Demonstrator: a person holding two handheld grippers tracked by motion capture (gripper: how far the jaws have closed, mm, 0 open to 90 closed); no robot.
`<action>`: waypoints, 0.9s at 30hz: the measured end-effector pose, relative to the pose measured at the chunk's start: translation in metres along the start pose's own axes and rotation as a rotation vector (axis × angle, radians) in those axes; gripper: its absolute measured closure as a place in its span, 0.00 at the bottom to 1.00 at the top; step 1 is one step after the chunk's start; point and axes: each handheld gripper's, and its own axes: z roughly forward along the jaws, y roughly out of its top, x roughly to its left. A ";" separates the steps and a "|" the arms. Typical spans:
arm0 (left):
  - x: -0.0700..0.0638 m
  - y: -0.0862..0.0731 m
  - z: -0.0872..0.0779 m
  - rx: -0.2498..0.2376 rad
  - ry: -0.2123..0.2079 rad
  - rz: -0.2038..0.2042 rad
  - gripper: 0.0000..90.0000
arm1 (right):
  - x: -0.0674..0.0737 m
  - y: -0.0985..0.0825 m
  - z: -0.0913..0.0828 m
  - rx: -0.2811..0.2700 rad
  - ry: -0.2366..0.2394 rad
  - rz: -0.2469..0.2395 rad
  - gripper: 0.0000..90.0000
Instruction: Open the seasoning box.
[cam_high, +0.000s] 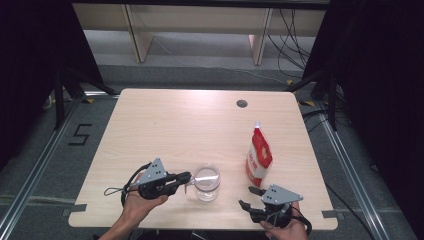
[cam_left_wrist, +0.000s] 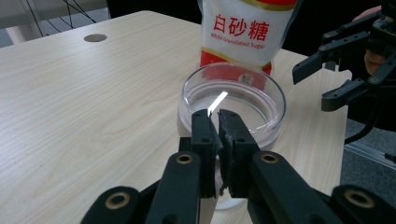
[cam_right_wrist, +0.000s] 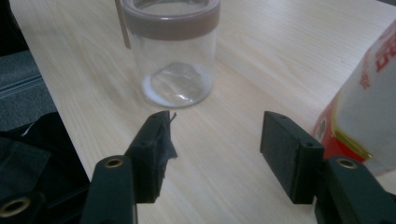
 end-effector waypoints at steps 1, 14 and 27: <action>0.000 0.000 0.000 0.002 -0.001 0.004 0.94 | 0.002 0.003 0.002 -0.017 -0.001 0.001 0.53; -0.001 -0.002 0.000 -0.010 -0.005 0.003 0.94 | 0.010 0.017 0.018 -0.101 0.014 -0.016 0.77; -0.002 -0.002 -0.001 -0.012 -0.005 0.016 0.95 | 0.015 0.024 0.031 -0.097 0.039 -0.066 0.87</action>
